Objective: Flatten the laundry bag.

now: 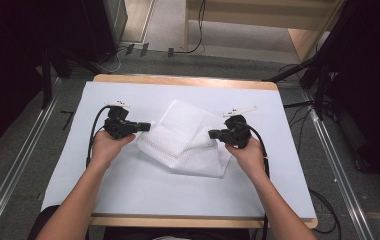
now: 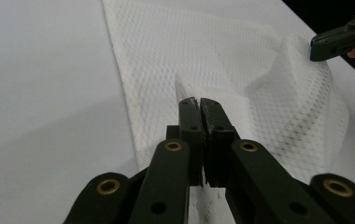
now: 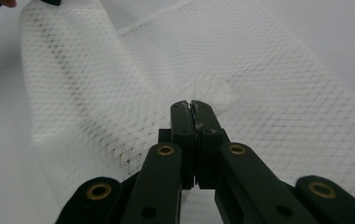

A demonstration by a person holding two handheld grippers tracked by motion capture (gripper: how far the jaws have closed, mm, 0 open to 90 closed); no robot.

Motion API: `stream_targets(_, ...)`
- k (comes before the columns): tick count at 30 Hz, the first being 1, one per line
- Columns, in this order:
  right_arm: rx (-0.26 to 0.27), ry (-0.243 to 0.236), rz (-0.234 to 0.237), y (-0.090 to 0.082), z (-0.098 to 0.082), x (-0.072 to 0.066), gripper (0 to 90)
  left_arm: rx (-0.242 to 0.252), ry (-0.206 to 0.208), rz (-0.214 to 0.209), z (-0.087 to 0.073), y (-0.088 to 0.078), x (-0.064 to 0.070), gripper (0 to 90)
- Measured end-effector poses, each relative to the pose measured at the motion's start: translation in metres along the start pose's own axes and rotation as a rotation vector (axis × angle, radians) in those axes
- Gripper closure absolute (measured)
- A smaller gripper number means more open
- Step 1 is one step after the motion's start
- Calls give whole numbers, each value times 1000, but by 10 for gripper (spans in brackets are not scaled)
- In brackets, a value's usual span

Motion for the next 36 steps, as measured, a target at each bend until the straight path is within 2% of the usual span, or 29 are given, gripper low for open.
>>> stream_targets(6,50,-19,11,-25,-9,-15,900,41,19,-11,-2,-20,2,889)
stream_targets(9,65,-23,28,-34,-17,-24,900,62,9,-29,-6,-32,0,889)
stream_targets(16,62,-45,72,-39,-35,-49,900,61,-15,-27,-27,-51,-10,888)
stream_targets(19,54,-67,91,-36,-40,-62,900,42,-25,-27,-37,-54,-15,887)
stream_targets(25,16,-111,156,-23,-48,-90,900,6,-36,6,-51,-57,-27,882)
stream_targets(26,16,-111,156,-23,-48,-90,900,4,-43,9,-53,-57,-31,882)
stream_targets(29,-21,-133,207,-5,-51,-107,900,-6,-62,23,-59,-56,-40,879)
stream_targets(33,-36,-144,240,11,-49,-117,900,-8,-66,61,-59,-54,-53,878)
stream_targets(36,-31,-154,268,23,-42,-125,900,4,-85,89,-55,-52,-63,880)
Point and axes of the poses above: each handheld gripper's, and its own axes: y roughly forward along the jaws, z roughly out of its top, x roughly to its right, the point moved 3 cm from there along y, roughly forward along the jaws, and after that the axes turned 6 degrees about z, right-handed, at the moved point
